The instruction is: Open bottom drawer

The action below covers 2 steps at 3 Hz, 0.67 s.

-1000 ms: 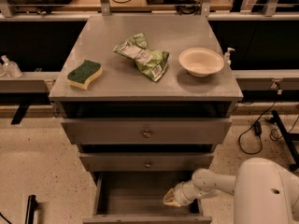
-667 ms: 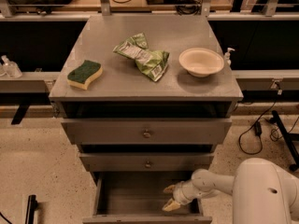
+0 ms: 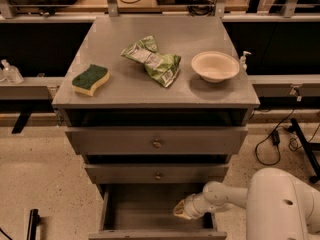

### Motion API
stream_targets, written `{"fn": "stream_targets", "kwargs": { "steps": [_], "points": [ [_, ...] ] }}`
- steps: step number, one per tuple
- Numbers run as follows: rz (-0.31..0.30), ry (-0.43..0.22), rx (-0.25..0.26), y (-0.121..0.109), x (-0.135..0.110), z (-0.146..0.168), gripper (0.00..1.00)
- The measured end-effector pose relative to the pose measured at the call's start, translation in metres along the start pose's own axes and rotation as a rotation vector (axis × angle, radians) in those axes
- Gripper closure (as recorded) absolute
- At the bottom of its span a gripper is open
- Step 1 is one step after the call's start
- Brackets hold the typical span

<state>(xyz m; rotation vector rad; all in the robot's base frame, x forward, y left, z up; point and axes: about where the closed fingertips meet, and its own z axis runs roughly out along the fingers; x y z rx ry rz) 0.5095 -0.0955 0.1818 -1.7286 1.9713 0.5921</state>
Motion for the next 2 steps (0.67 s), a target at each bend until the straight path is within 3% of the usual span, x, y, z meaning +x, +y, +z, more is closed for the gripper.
{"fn": "stream_targets", "kwargs": {
  "steps": [1, 2],
  "points": [
    [0.0, -0.001, -0.003, 0.001, -0.001, 0.002, 1.0],
    [0.009, -0.004, -0.002, -0.001, 0.009, 0.024, 1.0]
  ]
}}
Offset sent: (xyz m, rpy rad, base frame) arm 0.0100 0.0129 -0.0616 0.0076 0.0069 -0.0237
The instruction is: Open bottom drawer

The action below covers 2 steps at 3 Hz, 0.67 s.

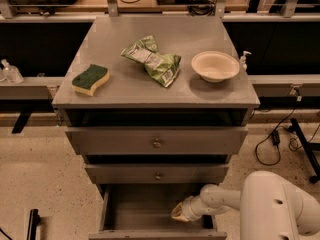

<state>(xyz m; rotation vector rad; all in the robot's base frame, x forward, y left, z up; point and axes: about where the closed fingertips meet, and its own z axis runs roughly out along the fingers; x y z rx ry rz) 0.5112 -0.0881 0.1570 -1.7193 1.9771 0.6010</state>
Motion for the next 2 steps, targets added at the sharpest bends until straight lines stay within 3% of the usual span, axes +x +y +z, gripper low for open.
{"fn": "stream_targets", "kwargs": {
  "steps": [1, 2],
  "points": [
    [-0.019, 0.037, -0.032, 0.01, 0.008, 0.029, 1.0],
    [-0.052, 0.039, -0.06, 0.029, 0.009, 0.034, 1.0]
  ]
}}
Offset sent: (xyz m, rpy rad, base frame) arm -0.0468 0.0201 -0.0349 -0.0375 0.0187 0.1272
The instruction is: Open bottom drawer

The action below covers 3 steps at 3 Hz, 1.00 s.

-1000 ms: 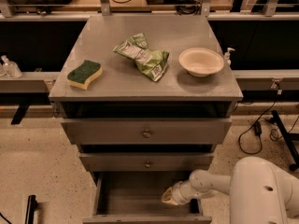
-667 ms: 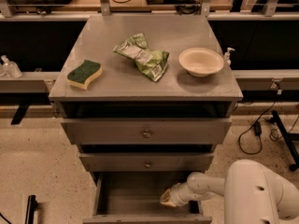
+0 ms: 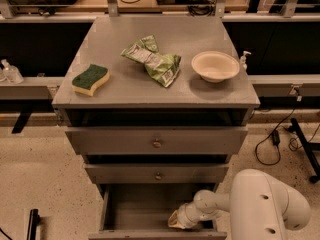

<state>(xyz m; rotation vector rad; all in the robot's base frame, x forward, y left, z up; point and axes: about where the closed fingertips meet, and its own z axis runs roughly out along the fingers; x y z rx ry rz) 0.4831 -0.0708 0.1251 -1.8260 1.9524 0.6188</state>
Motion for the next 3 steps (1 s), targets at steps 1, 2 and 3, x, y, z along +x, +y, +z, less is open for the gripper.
{"fn": "stream_targets", "kwargs": {
  "steps": [1, 2, 3],
  "points": [
    [-0.041, -0.007, -0.033, 0.022, 0.0, -0.003, 1.0],
    [-0.041, -0.007, -0.033, 0.02, 0.0, -0.003, 1.0],
    [-0.096, -0.034, -0.093, 0.054, -0.001, -0.011, 1.0]
  ]
}}
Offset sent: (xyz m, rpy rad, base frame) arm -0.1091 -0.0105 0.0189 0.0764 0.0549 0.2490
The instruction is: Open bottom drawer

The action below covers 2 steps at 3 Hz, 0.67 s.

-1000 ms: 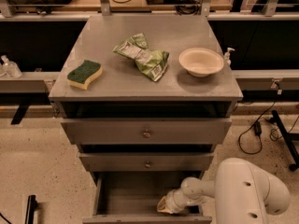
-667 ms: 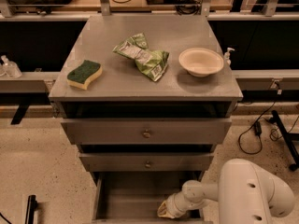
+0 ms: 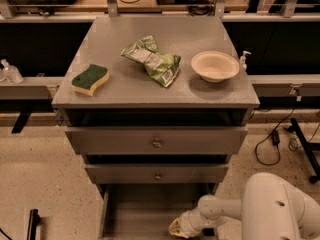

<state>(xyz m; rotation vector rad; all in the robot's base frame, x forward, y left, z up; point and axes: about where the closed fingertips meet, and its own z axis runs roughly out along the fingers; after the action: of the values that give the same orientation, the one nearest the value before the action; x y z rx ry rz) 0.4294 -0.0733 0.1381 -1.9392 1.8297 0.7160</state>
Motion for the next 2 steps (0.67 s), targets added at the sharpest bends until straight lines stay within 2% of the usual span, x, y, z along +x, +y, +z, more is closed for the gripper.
{"fn": "stream_targets", "kwargs": {
  "steps": [2],
  "points": [
    [-0.016, -0.018, -0.008, 0.0021, -0.004, -0.0029, 1.0]
  ]
}}
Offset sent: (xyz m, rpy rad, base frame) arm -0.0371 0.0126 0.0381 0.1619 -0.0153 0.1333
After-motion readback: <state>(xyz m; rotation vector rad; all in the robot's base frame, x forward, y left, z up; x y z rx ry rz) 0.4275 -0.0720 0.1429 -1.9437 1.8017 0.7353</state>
